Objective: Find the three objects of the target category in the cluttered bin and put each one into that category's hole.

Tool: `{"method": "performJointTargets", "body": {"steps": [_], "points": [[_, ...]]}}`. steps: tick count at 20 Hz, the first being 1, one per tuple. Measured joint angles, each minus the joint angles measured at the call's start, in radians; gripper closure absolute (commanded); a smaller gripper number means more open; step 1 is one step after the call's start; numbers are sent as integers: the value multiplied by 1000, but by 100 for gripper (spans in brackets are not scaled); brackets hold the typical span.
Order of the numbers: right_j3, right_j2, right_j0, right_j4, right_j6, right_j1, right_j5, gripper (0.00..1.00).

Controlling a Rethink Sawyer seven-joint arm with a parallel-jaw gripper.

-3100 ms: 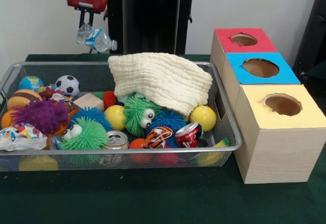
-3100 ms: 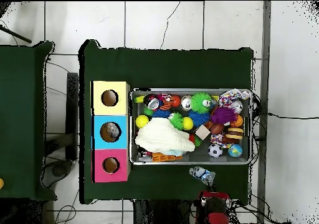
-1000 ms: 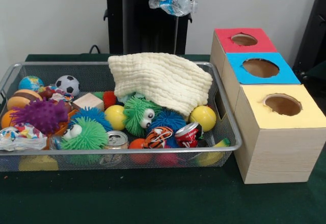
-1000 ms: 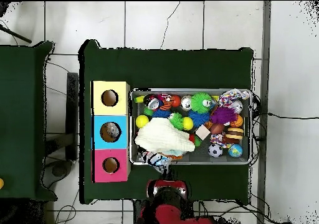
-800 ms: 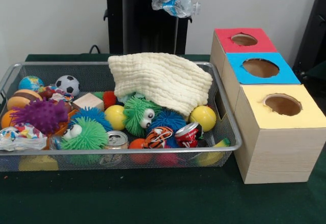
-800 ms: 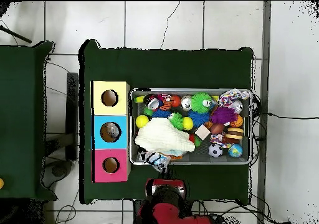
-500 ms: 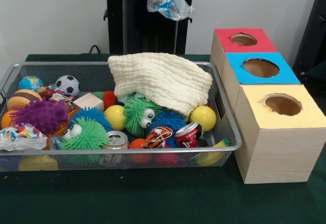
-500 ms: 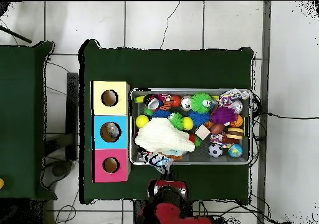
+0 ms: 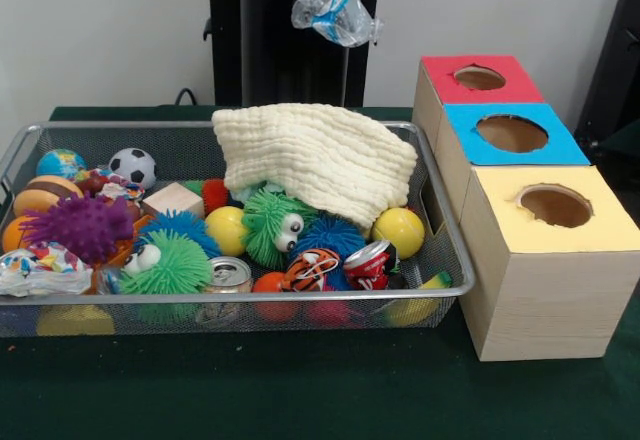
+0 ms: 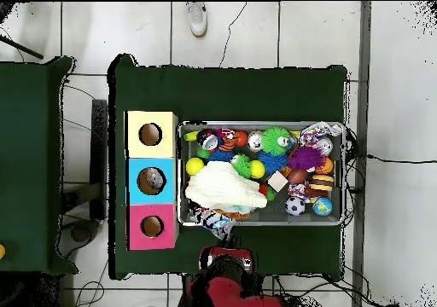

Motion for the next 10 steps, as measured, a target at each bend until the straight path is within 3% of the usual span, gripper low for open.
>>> {"method": "performJointTargets", "body": {"steps": [5,10], "points": [[-24,-61,79,38,0,41,0,100],[-41,-96,113,71,0,68,0,100]]}}
